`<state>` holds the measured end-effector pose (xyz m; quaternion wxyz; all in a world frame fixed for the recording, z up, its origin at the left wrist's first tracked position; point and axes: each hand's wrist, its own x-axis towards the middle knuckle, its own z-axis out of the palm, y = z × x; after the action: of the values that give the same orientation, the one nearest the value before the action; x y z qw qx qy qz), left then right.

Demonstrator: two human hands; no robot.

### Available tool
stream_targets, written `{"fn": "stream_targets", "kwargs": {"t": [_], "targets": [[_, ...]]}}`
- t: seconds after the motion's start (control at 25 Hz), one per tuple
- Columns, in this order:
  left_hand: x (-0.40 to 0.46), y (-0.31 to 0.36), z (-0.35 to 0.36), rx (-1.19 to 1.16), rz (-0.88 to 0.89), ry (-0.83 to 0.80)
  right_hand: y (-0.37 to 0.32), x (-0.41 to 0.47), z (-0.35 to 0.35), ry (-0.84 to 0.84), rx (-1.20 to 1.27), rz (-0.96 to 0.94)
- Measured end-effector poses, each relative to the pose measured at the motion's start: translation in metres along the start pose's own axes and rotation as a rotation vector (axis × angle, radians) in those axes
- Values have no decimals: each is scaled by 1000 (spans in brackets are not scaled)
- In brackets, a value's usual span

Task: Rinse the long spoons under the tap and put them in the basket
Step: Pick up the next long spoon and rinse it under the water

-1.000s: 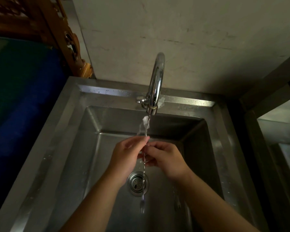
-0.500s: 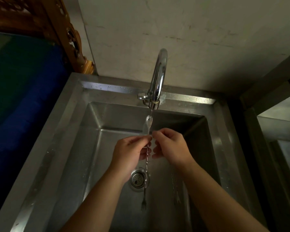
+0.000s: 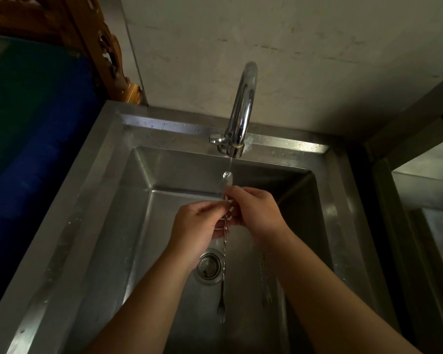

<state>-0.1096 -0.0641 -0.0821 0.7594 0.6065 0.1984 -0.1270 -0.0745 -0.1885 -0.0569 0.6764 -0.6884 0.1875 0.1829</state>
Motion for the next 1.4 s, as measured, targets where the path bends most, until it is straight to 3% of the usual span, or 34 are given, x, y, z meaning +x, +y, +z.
{"fn": "stream_targets", "kwargs": {"t": [0.36, 0.52, 0.72, 0.92, 1.4], "targets": [[2, 11, -3, 133, 130, 34, -13, 6, 16, 92, 36, 24], [2, 14, -5, 174, 163, 53, -12, 4, 16, 3, 139, 80], [2, 15, -9, 205, 171, 31, -3, 2, 9, -157, 235, 11], [3, 13, -6, 226, 154, 67, 2, 4, 0, -210, 270, -16], [2, 2, -8, 141, 86, 26, 9, 7, -1, -148, 93, -66]]}}
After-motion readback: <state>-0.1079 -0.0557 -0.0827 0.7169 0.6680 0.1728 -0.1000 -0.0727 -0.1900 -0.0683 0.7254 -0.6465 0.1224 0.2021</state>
